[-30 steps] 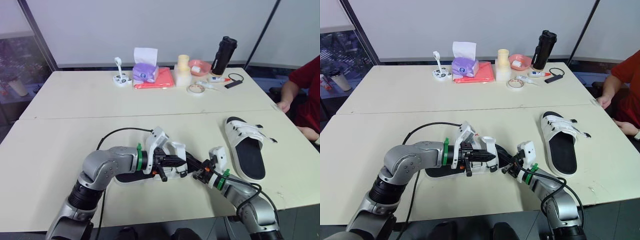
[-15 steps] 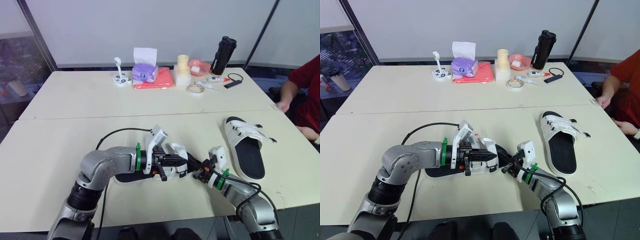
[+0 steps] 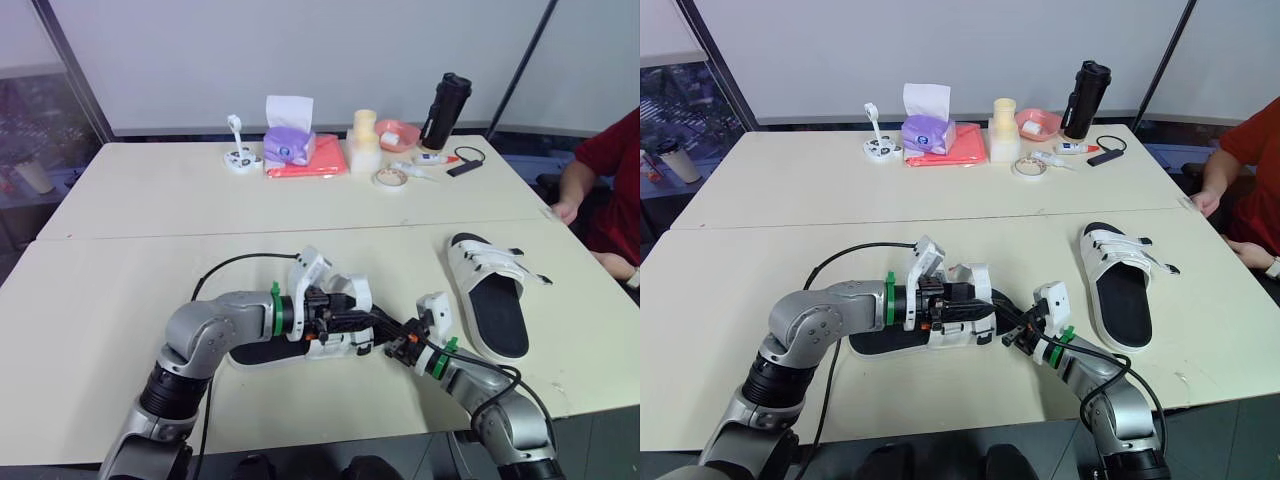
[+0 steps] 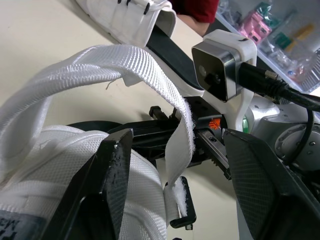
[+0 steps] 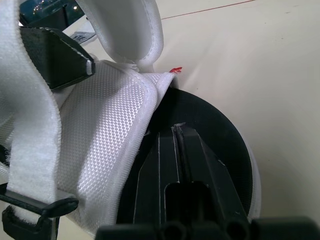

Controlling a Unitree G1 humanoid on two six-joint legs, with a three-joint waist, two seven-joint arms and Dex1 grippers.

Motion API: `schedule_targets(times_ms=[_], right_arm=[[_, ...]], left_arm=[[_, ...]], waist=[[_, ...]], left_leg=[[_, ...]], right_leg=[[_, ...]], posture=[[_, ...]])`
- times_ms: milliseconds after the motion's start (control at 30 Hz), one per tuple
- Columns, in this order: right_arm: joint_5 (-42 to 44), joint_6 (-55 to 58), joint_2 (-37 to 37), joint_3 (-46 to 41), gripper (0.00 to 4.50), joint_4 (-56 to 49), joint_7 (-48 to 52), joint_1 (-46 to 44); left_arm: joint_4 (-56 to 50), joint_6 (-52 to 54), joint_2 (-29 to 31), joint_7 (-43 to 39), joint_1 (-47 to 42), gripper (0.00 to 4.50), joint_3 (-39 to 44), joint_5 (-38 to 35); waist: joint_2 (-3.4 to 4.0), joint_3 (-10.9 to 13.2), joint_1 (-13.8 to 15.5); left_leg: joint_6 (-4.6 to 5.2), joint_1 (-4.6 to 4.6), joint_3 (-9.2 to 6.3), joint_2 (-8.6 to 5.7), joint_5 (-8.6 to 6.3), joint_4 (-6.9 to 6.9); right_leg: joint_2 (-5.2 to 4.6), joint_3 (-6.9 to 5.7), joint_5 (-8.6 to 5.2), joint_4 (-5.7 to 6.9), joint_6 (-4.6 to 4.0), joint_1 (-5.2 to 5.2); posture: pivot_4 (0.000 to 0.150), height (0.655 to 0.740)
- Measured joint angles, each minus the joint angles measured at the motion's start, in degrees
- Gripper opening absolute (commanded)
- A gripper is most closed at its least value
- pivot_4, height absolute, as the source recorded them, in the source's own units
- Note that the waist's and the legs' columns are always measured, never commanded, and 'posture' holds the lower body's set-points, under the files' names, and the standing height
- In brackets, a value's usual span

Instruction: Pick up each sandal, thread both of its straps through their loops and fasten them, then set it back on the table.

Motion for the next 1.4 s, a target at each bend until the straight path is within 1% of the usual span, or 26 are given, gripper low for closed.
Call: schedule_targets(times_ms=[167,233,267,300,367,400,600,667,800,1100,1200,1300,1400], right_arm=[[-0.4,-0.1,0.1,0.0,0.00,0.0,0.0,-0.1],[-0.4,-0.1,0.2,0.0,0.00,0.2,0.0,-0.1],[-0.4,-0.1,0.2,0.0,0.00,0.2,0.0,-0.2],[-0.4,-0.1,0.2,0.0,0.00,0.2,0.0,-0.2],[-0.4,-0.1,0.2,0.0,0.00,0.2,0.0,-0.2],[-0.4,-0.1,0.2,0.0,0.00,0.2,0.1,-0.2],[-0.4,-0.4,0.2,0.0,0.00,0.4,0.1,-0.2],[-0.4,-0.4,0.2,0.0,0.00,0.4,0.1,-0.2],[-0.5,-0.4,0.3,0.0,0.00,0.4,0.1,-0.2],[-0.5,-0.4,0.4,0.0,0.00,0.5,0.1,-0.1],[-0.5,-0.4,0.4,0.0,0.00,0.5,0.1,-0.1],[-0.5,-0.4,0.4,0.0,0.00,0.5,0.1,-0.2],[-0.5,-0.4,0.3,0.0,0.00,0.5,0.1,-0.1]], left_arm=[[-1.1,0.0,1.4,-1.1,1.5,2.67,-0.1,-0.2],[-1.8,0.0,1.6,-1.6,1.7,2.15,-0.5,-0.3],[-2.0,0.1,1.6,-1.7,1.7,1.78,-0.7,-0.3],[-2.1,0.1,1.6,-1.8,1.8,1.34,-1.1,-0.3],[-2.2,0.0,1.3,-1.8,2.0,0.31,-2.1,-0.2],[-2.2,0.0,0.9,-1.8,2.1,0.04,-2.5,0.0],[-2.2,-0.2,0.3,-1.5,2.0,0.04,-2.7,0.9],[-2.2,-0.1,1.1,-1.9,1.8,0.04,-3.1,1.1],[-3.1,-1.2,4.1,-4.0,1.3,0.04,-6.3,3.1],[-3.9,-3.7,5.6,-6.4,1.1,0.04,-8.7,5.6],[-3.9,-4.6,5.6,-6.6,1.1,0.80,-8.9,6.4],[-3.6,-5.3,5.8,-7.3,1.2,2.22,-9.0,7.0],[-3.4,-6.3,6.3,-8.3,1.5,3.75,-8.8,7.2]], waist=[[0.01,0.0,0.0],[0.01,0.0,0.0],[0.00,0.0,0.0],[0.00,0.0,0.0],[0.00,0.0,0.0],[0.00,0.0,0.0],[0.00,0.0,0.0],[0.00,0.0,0.0],[0.00,0.0,-0.1],[0.02,0.0,-0.1],[0.02,0.0,-0.1],[0.02,0.0,-0.1],[0.02,0.0,-0.1]], left_leg=[[0.00,0.02,-0.01,0.00,0.00,0.00],[0.00,0.05,0.00,0.00,0.00,0.01],[0.00,0.07,0.00,0.00,0.00,0.01],[0.00,0.07,0.00,0.00,0.00,0.01],[0.00,0.07,0.00,0.00,0.00,0.01],[0.00,0.07,0.00,0.00,0.00,0.01],[0.00,0.07,0.00,0.00,0.00,0.01],[0.00,0.07,0.00,0.00,0.00,0.01],[0.00,0.08,0.00,0.00,0.00,0.01],[0.00,0.09,0.00,0.00,0.00,0.01],[0.00,0.09,0.00,0.00,0.00,0.01],[0.00,0.09,0.00,0.00,0.00,0.01],[0.00,0.09,0.00,0.00,0.00,0.01]], right_leg=[[-0.01,0.00,0.00,0.01,0.00,0.02],[-0.01,0.00,0.00,0.00,0.00,0.06],[-0.02,0.00,0.00,0.01,0.00,0.07],[-0.02,0.01,0.00,0.00,0.00,0.07],[-0.01,0.01,0.00,0.00,0.00,0.07],[-0.01,0.01,0.00,0.01,0.00,0.07],[-0.01,0.01,0.00,0.01,0.00,0.07],[-0.01,0.01,0.00,0.01,0.00,0.07],[-0.01,0.02,0.00,0.01,0.00,0.07],[-0.01,0.02,0.00,0.00,0.00,0.09],[-0.01,0.02,0.00,0.00,0.00,0.09],[-0.01,0.02,0.00,0.01,0.00,0.08],[-0.01,0.02,0.00,0.01,0.00,0.09]], posture=[[0.150,0.7400],[0.150,0.7400],[0.150,0.7400],[0.150,0.7400],[0.150,0.7400],[0.150,0.7400],[0.150,0.7400],[0.150,0.7400],[0.150,0.7400],[0.150,0.7400],[0.150,0.7400],[0.150,0.7400],[0.150,0.7400]])
